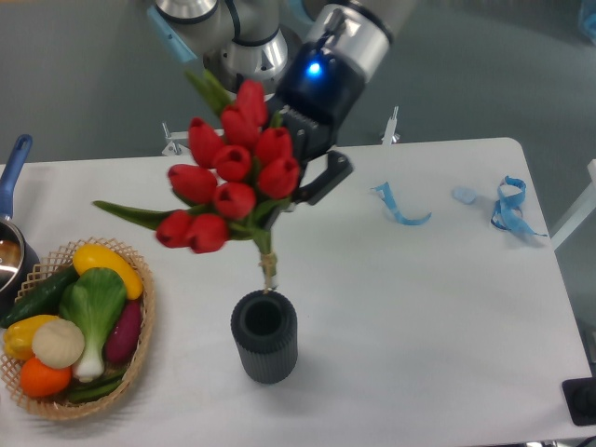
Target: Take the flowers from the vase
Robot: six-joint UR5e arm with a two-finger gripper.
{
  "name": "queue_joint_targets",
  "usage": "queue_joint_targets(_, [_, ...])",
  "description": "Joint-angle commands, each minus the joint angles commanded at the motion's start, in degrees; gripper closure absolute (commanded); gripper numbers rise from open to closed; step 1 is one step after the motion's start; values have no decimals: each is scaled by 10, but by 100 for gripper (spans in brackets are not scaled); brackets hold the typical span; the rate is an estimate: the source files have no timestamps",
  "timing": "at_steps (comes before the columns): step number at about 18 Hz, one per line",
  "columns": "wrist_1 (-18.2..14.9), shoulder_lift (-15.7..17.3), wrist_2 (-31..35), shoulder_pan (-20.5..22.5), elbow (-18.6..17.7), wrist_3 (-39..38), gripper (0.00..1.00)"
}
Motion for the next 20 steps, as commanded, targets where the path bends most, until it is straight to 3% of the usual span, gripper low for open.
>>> queue_joint_targets(6, [1,-10,1,30,-13,6,62])
queue_joint_targets(13, [3,-48,2,64,-17,47,60])
queue_joint_targets(20, [4,-50,1,75,-37,65,60])
